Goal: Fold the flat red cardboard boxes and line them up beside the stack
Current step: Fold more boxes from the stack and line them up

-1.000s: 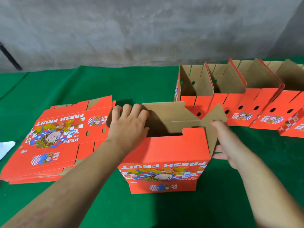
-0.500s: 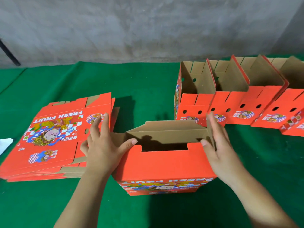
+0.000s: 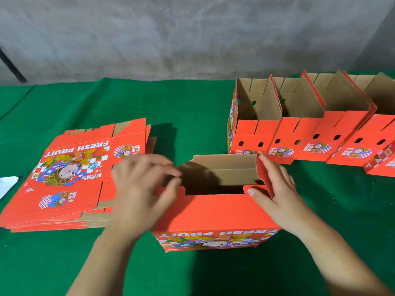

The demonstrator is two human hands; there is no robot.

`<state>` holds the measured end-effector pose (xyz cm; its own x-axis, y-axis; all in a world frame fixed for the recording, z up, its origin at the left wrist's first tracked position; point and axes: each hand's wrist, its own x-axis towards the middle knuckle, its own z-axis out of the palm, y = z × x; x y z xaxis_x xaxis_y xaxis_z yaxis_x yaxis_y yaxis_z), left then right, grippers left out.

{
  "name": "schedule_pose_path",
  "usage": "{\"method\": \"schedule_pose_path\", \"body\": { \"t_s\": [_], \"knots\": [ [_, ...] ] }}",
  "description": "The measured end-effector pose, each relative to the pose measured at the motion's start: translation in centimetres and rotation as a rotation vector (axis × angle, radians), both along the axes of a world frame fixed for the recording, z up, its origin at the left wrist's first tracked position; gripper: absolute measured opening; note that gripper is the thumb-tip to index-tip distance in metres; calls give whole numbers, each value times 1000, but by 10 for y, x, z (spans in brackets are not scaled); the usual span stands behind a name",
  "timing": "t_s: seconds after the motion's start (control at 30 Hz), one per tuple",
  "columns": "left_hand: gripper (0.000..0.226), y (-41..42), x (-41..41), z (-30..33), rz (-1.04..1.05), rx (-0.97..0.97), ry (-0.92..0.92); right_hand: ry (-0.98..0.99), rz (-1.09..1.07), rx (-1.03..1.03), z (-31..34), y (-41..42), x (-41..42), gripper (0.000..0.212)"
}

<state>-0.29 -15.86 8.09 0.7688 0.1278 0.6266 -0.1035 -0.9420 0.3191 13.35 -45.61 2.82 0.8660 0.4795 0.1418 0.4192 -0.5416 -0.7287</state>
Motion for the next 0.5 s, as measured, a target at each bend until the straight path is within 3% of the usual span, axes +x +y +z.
{"method": "schedule_pose_path", "body": {
  "t_s": [0.07,0.17,0.23,0.3,0.37,0.43,0.5],
  "knots": [
    [37,-14,12,-5,-64,173,298,7,-14,-5,0,2,0,87],
    [70,-18,31,-12,74,274,620,-6,-2,-74,-5,2,-2,82],
    [72,-15,38,-17,127,319,630,25,53,-122,-7,0,-2,79],
    [67,-11,35,-11,224,280,489,45,68,-156,-7,-2,1,76],
    [74,2,23,-11,517,47,299,58,45,-161,-6,-3,6,70],
    [87,21,6,-20,698,-352,237,83,38,-167,-5,0,10,68],
    [80,29,-3,-29,484,-865,223,98,39,-175,-5,3,11,68]
  ]
}}
